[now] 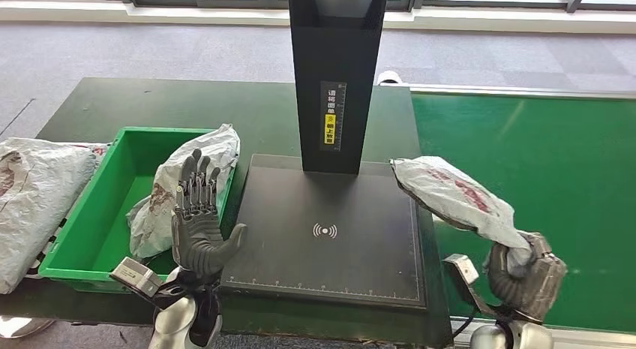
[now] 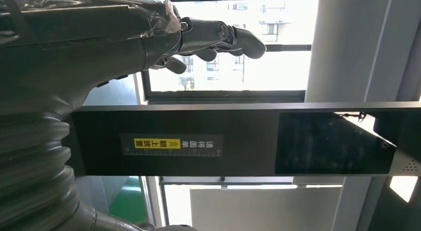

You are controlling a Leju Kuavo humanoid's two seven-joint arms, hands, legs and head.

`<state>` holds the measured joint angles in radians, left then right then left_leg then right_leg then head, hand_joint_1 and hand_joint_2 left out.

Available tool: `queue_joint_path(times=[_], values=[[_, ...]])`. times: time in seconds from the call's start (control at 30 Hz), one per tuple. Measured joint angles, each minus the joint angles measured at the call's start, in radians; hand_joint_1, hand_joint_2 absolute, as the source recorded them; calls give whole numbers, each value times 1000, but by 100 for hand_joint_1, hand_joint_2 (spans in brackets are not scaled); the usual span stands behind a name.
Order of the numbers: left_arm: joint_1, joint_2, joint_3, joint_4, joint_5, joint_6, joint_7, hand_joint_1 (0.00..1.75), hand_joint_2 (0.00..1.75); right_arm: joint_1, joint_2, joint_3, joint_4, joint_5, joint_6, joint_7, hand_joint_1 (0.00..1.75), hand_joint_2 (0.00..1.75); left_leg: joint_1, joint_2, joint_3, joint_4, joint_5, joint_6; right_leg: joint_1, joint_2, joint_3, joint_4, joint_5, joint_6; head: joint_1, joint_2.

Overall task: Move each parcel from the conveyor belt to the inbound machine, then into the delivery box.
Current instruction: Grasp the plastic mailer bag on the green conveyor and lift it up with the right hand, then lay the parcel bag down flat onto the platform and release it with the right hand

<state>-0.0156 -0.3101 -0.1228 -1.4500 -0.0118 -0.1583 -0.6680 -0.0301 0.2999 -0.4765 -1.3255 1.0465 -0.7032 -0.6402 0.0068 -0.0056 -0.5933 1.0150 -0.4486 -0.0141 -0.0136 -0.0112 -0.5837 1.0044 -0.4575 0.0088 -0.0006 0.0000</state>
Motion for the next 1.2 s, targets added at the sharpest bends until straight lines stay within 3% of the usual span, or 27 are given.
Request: queue_joint_path(times=[0.33, 0.5, 0.6, 0.67, 0.73, 0.93, 1.2], values=[[-3, 0, -1, 27, -3, -1, 0, 0, 175, 81, 32, 49, -327, -59, 1, -57, 175, 175, -2, 4, 1, 0, -1, 1, -2, 3, 0, -1, 1, 1, 0, 0], [-5, 0, -10, 34, 10, 6, 0, 0, 175, 120, 36, 96, -399, -8, 2, -55, 175, 175, -1, 4, 1, 0, -1, 1, -1, 3, 0, 0, 0, 0, 0, 0], [-6, 0, -14, 34, 15, 7, 0, 0, 175, 112, 36, 166, -300, 178, 3, 41, 175, 175, 0, 6, 1, -1, -1, -1, 1, 5, 1, 0, 0, -1, 0, 0], [-6, 1, -16, 33, 15, 6, 0, 0, 175, 86, 30, 238, -146, 312, 6, 141, 175, 175, 2, 8, 3, -1, -1, -2, 2, 8, 1, 0, 1, -1, 0, 0], [-6, 1, -16, 30, 15, 4, 0, 0, 175, 58, 24, 306, 2, 365, 9, 210, 175, 175, 2, 7, 2, -1, 0, -2, 2, 7, 0, 0, 1, -1, 0, 0], [-1, 2, -16, 21, 12, 0, 0, 0, 175, -11, 17, 418, 254, 373, 10, 276, 175, 175, 2, 4, 0, -1, 2, -3, 3, 4, 0, 0, 1, -2, -1, 0], [17, 4, -16, 11, 12, -1, 0, 0, 175, -44, -10, 469, 376, 345, 15, 313, 175, 175, 2, 4, -1, 0, 2, -3, 2, 4, -1, 0, 1, -2, -1, 0]])
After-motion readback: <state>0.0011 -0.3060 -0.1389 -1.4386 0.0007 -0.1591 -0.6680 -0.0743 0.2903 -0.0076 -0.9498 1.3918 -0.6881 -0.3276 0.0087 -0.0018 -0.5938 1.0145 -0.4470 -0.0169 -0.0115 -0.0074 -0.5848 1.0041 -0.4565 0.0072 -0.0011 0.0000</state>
